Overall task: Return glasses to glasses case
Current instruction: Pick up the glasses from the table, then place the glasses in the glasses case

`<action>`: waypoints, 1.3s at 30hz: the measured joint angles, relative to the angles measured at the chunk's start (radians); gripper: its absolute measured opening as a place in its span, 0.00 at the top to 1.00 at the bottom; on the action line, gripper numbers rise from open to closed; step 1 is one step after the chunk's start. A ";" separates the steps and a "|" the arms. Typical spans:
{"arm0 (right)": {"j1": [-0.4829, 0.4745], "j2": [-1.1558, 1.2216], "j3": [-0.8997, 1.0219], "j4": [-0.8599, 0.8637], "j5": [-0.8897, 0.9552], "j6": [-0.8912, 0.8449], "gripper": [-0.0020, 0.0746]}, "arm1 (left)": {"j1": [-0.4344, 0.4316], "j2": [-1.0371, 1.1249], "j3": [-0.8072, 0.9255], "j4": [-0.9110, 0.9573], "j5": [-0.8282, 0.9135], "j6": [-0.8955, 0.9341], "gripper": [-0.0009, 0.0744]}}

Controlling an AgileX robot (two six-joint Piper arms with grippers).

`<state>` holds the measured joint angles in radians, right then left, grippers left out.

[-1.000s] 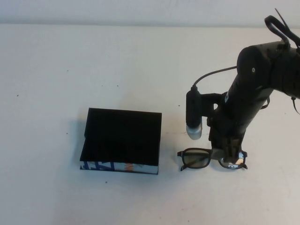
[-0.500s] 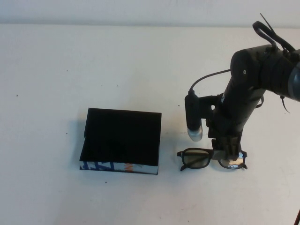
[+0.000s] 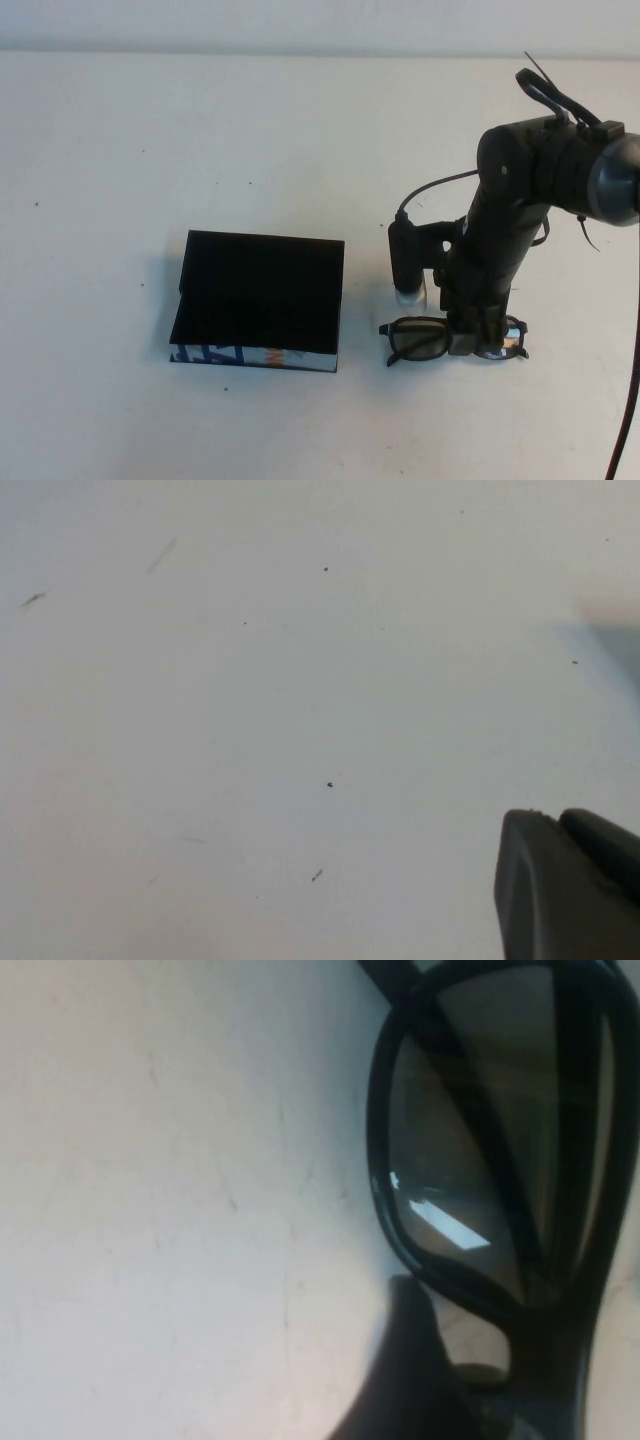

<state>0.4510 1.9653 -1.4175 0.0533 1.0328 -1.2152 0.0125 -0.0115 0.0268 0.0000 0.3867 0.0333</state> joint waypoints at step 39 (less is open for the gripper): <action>0.200 -0.029 -0.296 0.009 0.183 0.236 0.88 | 0.000 0.000 0.000 0.000 0.000 0.000 0.99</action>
<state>0.6505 1.9359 -1.7134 0.0620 1.2162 -0.9795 0.0125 -0.0115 0.0268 0.0000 0.3867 0.0333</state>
